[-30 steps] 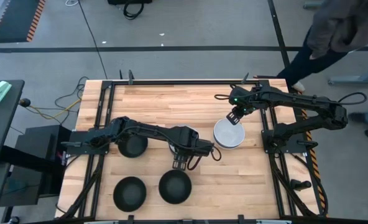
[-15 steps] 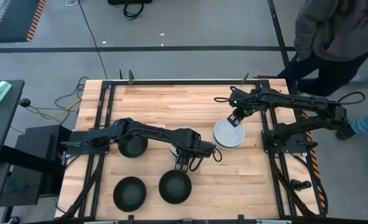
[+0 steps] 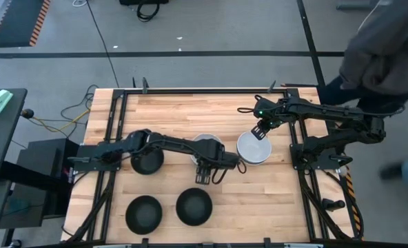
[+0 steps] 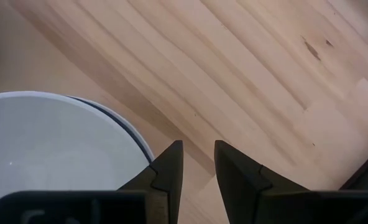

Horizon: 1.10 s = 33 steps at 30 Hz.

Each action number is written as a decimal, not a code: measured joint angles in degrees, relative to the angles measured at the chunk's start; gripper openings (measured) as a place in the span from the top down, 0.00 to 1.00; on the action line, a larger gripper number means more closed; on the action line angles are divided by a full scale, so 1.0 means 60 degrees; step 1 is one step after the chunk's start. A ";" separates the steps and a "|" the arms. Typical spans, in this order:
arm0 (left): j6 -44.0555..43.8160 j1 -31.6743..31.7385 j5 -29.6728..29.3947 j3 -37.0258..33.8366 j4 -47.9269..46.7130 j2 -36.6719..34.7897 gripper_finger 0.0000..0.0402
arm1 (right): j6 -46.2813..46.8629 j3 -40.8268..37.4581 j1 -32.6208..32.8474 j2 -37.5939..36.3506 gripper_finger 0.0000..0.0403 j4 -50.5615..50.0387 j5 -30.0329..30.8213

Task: Nest bowls inside each other
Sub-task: Stack the stacked white bowls on top of the black bowl

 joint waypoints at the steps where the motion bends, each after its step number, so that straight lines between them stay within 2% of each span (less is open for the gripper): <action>1: -0.0004 0.0033 0.0001 0.0000 0.0006 0.0000 0.57 | 0.0000 0.0000 0.0000 0.0000 0.75 0.0003 0.0000; 25: 0.0291 0.0816 0.0040 0.0004 -0.0414 -0.0073 0.52 | -0.0042 0.0000 0.0000 0.0000 0.75 0.0039 0.0000; 30: 0.0291 0.0737 0.0044 0.0278 -0.0482 -0.0270 0.51 | -0.0059 0.0000 0.0000 0.0000 0.75 0.0079 0.0000; 33: 0.0256 0.0683 0.0046 0.0843 -0.0733 -0.0286 0.51 | -0.0069 0.0000 0.0000 0.0000 0.75 0.0108 0.0000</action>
